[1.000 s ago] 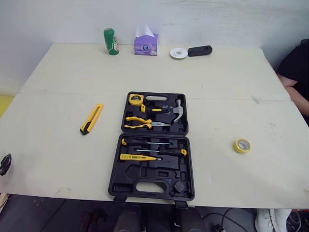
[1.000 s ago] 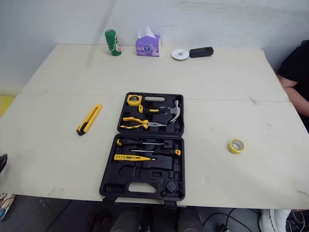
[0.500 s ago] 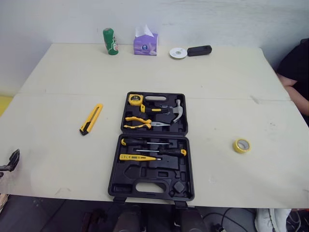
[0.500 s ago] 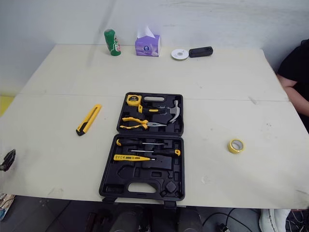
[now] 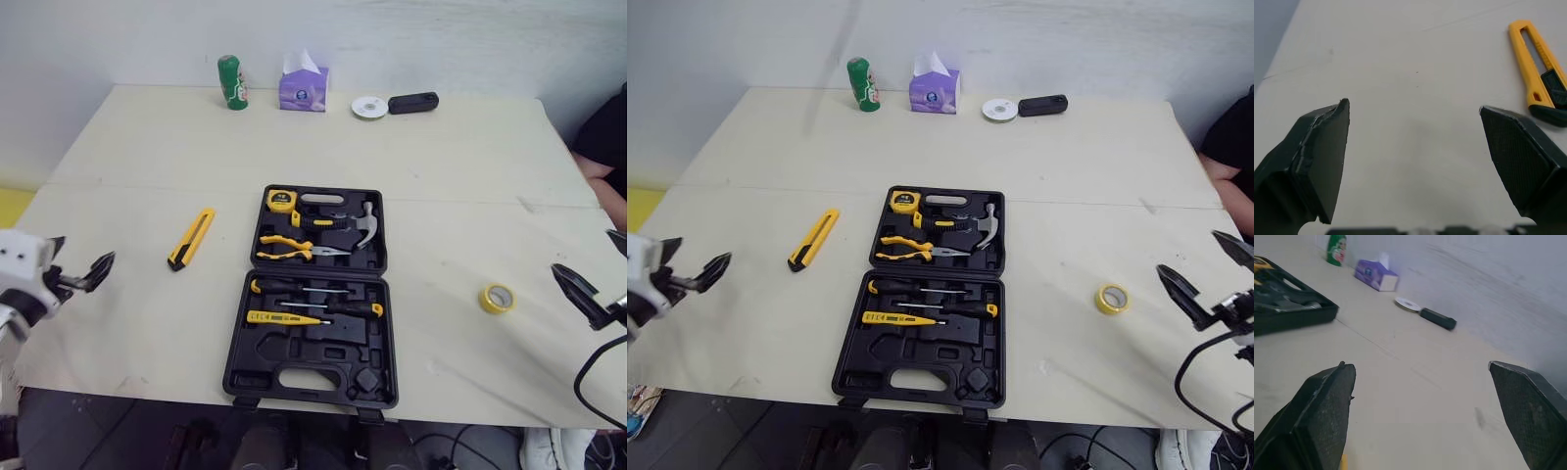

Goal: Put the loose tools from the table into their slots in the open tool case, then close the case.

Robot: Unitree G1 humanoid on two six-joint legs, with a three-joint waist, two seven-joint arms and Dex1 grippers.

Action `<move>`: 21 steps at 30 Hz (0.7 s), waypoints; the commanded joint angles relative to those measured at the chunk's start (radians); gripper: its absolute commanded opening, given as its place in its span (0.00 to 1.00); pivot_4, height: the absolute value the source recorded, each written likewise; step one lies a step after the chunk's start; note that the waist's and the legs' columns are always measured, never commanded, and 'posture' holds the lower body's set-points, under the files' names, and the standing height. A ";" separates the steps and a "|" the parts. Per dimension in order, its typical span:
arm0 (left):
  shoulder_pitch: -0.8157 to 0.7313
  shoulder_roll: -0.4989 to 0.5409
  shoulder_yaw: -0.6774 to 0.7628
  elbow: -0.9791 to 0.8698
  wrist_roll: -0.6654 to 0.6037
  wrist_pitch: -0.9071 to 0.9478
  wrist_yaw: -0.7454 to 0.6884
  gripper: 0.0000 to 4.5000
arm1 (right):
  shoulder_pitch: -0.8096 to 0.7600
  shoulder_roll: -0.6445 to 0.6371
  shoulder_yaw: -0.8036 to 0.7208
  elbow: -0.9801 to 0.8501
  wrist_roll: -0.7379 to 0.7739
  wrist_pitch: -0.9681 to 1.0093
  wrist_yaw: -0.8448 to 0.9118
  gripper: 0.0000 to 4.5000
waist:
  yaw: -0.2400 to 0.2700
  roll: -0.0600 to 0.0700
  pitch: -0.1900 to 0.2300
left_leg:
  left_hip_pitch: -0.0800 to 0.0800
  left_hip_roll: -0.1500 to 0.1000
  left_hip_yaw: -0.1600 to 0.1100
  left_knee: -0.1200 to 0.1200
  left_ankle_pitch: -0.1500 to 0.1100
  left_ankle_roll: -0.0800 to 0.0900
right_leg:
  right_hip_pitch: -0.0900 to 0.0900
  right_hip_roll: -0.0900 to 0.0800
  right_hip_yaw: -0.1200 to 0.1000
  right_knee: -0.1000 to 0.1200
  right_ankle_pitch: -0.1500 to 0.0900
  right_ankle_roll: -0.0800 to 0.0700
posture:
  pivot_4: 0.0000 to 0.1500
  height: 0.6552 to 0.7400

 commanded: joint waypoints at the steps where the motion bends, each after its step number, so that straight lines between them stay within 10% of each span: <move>1: -0.073 0.033 -0.069 -0.137 -0.032 0.172 0.000 1.00 | -0.007 0.012 0.047 -0.169 0.047 0.077 -0.001 1.00 | -0.002 0.000 0.000 | 0.000 0.000 0.000 0.000 0.000 0.000 | 0.000 0.000 0.000 0.003 0.000 0.000 | 1.00 1.00; 10: -0.365 0.032 -0.281 -0.176 -0.037 0.711 0.103 1.00 | -0.011 0.027 0.164 -0.431 0.075 0.217 0.005 1.00 | -0.001 -0.003 0.002 | -0.001 0.000 0.000 0.001 0.004 0.007 | 0.001 0.002 0.000 0.005 0.000 0.000 | 1.00 1.00; 21: -0.614 -0.041 -0.458 0.042 0.073 0.847 0.152 1.00 | -0.078 0.053 0.262 -0.524 0.061 0.266 -0.017 1.00 | 0.001 -0.010 0.005 | -0.002 0.000 -0.001 0.001 0.008 0.006 | 0.000 0.005 0.000 0.005 0.000 0.000 | 1.00 1.00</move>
